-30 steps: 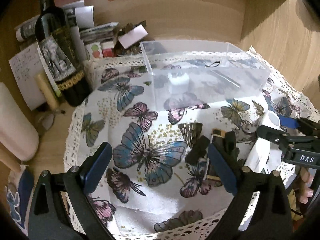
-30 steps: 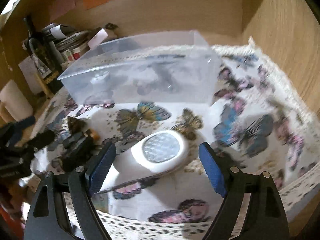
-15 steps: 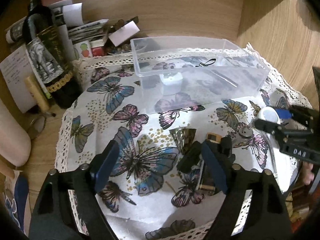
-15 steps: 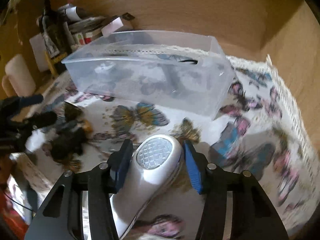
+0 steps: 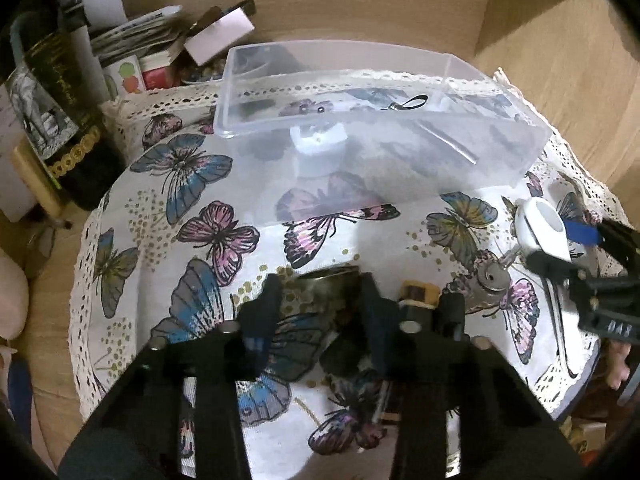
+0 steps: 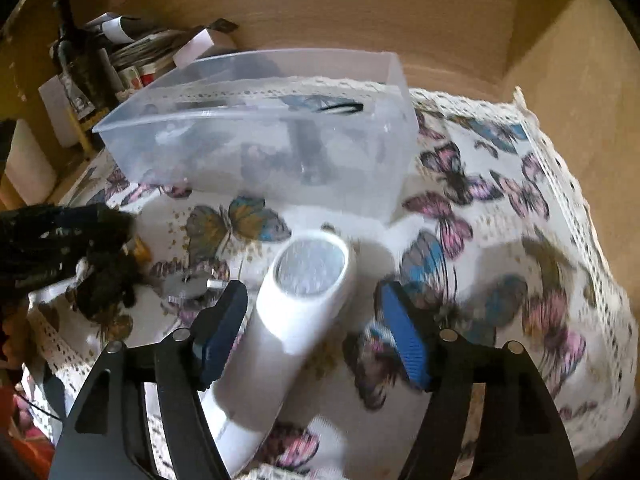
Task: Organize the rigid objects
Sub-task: 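Grasp the white handheld device with the right tool while the left tool grasps the dark cone, then lower the white device into the clear box with the right tool while the left tool releases the cone inside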
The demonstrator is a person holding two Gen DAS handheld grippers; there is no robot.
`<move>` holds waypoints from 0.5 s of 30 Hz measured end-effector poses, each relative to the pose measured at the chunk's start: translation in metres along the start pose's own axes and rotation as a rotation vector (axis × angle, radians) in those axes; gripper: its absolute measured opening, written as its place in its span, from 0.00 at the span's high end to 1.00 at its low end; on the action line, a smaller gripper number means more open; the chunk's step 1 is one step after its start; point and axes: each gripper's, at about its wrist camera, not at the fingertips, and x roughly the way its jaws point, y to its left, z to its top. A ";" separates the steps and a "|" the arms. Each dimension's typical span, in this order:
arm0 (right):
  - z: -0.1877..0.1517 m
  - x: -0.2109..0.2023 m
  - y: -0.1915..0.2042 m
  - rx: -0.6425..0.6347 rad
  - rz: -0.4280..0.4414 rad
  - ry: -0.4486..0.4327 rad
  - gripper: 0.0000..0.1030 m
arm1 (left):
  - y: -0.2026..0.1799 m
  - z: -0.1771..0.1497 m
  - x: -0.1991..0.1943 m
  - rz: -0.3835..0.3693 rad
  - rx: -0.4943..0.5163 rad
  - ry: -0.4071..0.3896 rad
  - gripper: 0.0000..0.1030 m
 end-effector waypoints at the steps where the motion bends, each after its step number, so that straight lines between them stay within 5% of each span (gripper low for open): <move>1: -0.003 0.001 0.000 0.006 0.005 0.004 0.35 | -0.001 0.000 0.001 0.000 0.004 0.001 0.68; 3: -0.004 0.004 0.001 0.012 0.012 0.001 0.36 | -0.003 -0.001 0.001 0.004 0.014 -0.007 0.68; 7: -0.001 0.002 0.001 -0.015 -0.010 -0.012 0.66 | -0.005 -0.002 -0.003 0.011 0.024 -0.029 0.68; 15: 0.008 -0.024 -0.010 -0.011 -0.026 -0.106 0.67 | 0.006 0.005 -0.030 0.027 -0.003 -0.120 0.68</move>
